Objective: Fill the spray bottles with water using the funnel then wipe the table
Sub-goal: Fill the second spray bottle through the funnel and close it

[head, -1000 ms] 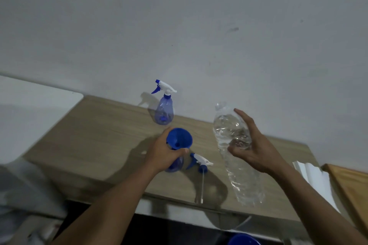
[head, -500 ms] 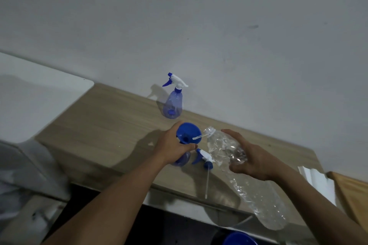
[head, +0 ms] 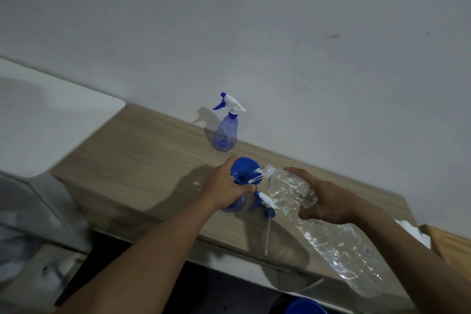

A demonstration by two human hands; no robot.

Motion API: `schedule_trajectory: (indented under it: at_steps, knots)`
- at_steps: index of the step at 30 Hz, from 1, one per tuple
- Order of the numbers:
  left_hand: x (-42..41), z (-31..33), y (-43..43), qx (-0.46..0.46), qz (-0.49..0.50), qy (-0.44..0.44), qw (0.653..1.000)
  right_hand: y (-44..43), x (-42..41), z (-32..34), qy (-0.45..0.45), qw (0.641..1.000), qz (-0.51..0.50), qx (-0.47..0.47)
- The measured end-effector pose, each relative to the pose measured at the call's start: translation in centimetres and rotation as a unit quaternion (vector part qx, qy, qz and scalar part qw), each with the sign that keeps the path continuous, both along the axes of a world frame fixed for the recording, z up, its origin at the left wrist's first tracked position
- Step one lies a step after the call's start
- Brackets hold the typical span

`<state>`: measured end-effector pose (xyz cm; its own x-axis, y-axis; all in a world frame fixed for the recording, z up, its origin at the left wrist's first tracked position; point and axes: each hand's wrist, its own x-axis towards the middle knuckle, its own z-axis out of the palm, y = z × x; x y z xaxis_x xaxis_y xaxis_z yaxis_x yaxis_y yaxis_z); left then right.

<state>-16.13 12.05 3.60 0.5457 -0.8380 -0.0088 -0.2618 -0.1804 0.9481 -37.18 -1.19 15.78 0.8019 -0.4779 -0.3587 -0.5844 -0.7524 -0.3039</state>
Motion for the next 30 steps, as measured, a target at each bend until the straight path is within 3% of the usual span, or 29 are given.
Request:
schedule_trajectory:
  at_steps: [7, 16, 25, 30]
  knots:
    - [-0.1, 0.4, 0.3, -0.009, -0.008, -0.018, 1.000, 0.2, 0.0, -0.3, -0.017, 1.000, -0.015, -0.004]
    - [-0.2, 0.2, 0.3, -0.009, -0.004, -0.011, 1.000, 1.5, -1.3, -3.3, -0.205, 0.977, -0.057, 0.012]
    - [-0.6, 0.3, 0.2, -0.013, 0.008, 0.012, 1.000, 1.3, -1.2, -5.0, -0.408, 0.891, -0.200, -0.017]
    - [-0.4, -0.1, 0.0, -0.010, 0.008, 0.007, 1.000, -0.9, -1.1, -5.3, -0.456, 0.839, -0.296, -0.020]
